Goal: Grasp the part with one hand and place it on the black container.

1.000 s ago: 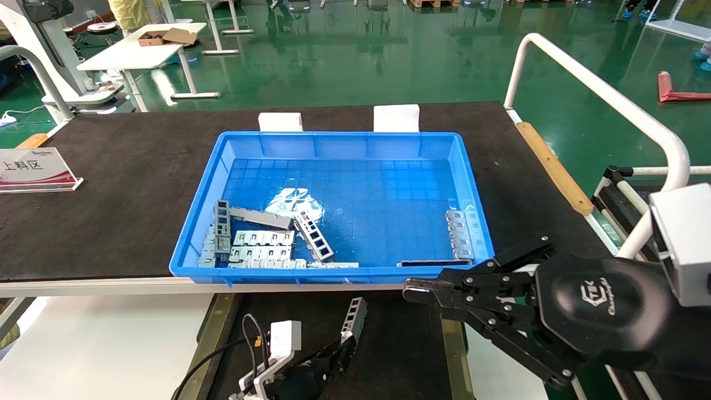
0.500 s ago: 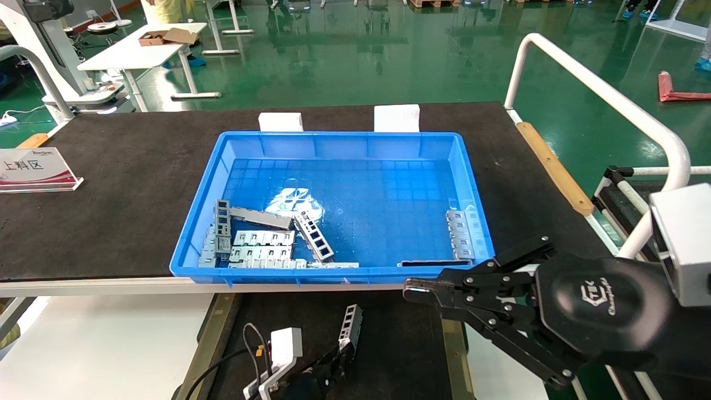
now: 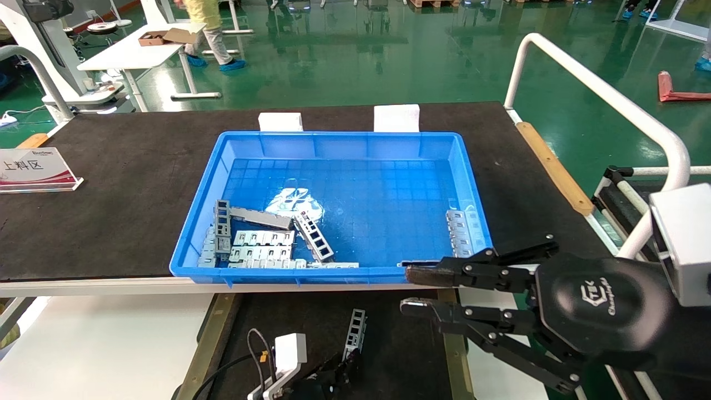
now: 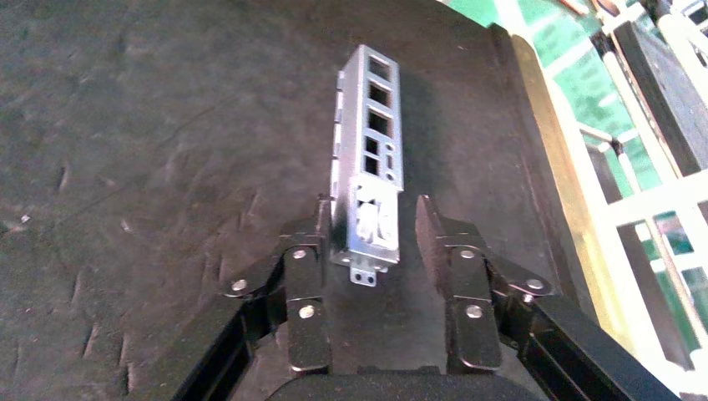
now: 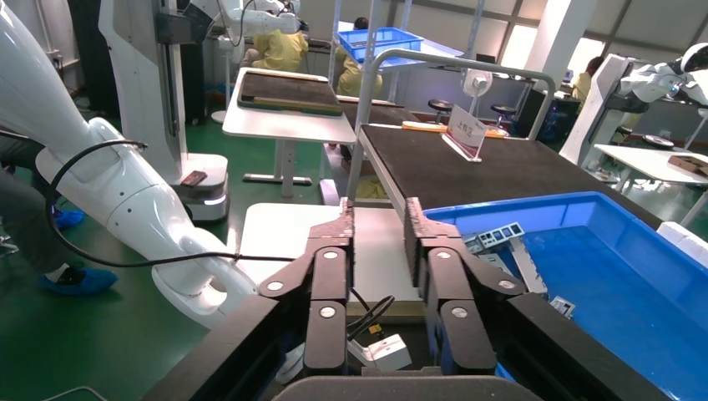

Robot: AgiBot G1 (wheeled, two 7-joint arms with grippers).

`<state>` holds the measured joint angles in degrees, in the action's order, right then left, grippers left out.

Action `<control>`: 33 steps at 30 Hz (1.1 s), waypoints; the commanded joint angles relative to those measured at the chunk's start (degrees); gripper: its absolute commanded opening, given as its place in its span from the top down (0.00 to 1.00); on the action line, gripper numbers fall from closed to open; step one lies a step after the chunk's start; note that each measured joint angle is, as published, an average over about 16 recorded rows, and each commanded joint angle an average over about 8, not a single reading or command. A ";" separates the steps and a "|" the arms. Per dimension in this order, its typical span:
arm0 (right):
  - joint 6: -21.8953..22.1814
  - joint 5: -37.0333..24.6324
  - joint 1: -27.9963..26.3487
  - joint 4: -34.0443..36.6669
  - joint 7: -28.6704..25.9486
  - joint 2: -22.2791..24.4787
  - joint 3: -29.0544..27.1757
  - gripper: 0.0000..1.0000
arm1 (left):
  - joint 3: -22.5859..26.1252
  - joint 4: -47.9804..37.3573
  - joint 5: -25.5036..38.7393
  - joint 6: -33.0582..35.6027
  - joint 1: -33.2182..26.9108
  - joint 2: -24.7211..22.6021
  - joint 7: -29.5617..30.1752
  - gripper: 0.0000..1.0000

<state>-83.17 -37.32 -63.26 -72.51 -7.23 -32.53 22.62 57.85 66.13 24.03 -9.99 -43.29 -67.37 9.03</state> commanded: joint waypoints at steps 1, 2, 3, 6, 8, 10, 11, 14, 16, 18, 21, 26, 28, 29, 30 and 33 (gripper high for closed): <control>0.00 0.00 0.00 0.00 0.00 0.00 0.00 0.00 | 0.16 0.30 0.21 0.06 -0.07 0.13 -0.25 0.00; 0.00 0.00 0.00 0.00 0.00 0.00 0.00 0.00 | 0.15 0.79 0.63 0.54 -0.05 0.65 -0.58 0.00; 0.00 0.00 0.00 0.00 0.00 0.00 0.00 0.00 | 0.13 1.32 1.05 1.11 -0.01 1.24 -0.91 0.00; 0.00 0.00 0.00 0.00 0.00 0.00 0.00 0.00 | 0.09 3.14 2.55 3.45 0.24 3.44 -2.12 0.00; 0.00 0.00 0.00 0.00 0.00 0.00 0.00 0.00 | 0.06 4.45 3.65 5.45 0.48 5.16 -3.06 0.00; 0.00 0.00 0.00 0.00 0.00 0.00 0.00 0.00 | -0.01 5.77 4.69 7.67 0.80 6.95 -4.00 0.00; 0.00 0.00 0.00 0.00 0.00 0.00 0.00 0.00 | -0.07 6.44 5.17 8.87 0.99 7.87 -4.46 0.00; 0.00 0.00 0.00 0.00 0.00 0.00 0.01 0.00 | -0.38 8.27 6.39 12.70 1.57 10.65 -5.73 0.00; 0.00 0.00 0.00 0.00 0.00 0.00 0.01 0.00 | -0.71 9.22 7.00 15.55 1.89 12.51 -6.52 0.00; 0.00 0.00 0.00 0.00 0.00 0.00 0.01 0.00 | -1.11 9.87 7.43 18.72 2.07 14.40 -7.28 0.00; 0.00 0.01 0.00 0.00 0.00 0.00 0.01 0.00 | -1.85 10.29 7.72 24.01 2.07 17.31 -8.29 0.00; 0.00 0.01 0.00 0.00 0.00 0.00 0.01 0.00 | -3.38 10.32 7.29 32.70 1.46 22.11 -9.53 0.00; 0.00 0.01 0.00 0.00 0.00 0.00 0.01 0.00 | -4.03 10.33 7.00 35.77 1.11 23.89 -10.02 0.00; 0.00 0.01 0.00 0.00 0.01 0.00 0.01 0.00 | -4.37 10.37 6.85 37.26 0.93 24.76 -10.29 0.00; 0.00 0.01 0.00 0.00 0.01 0.00 0.01 0.00 | -4.71 10.41 6.67 38.66 0.77 25.57 -10.56 0.00; 0.00 0.01 0.00 0.00 0.01 0.00 0.01 0.00 | -5.89 10.58 5.90 42.80 0.42 27.87 -11.55 0.00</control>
<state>-83.16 -37.31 -63.27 -72.51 -7.22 -32.52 22.64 51.79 76.68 29.57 32.39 -42.58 -39.75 -2.64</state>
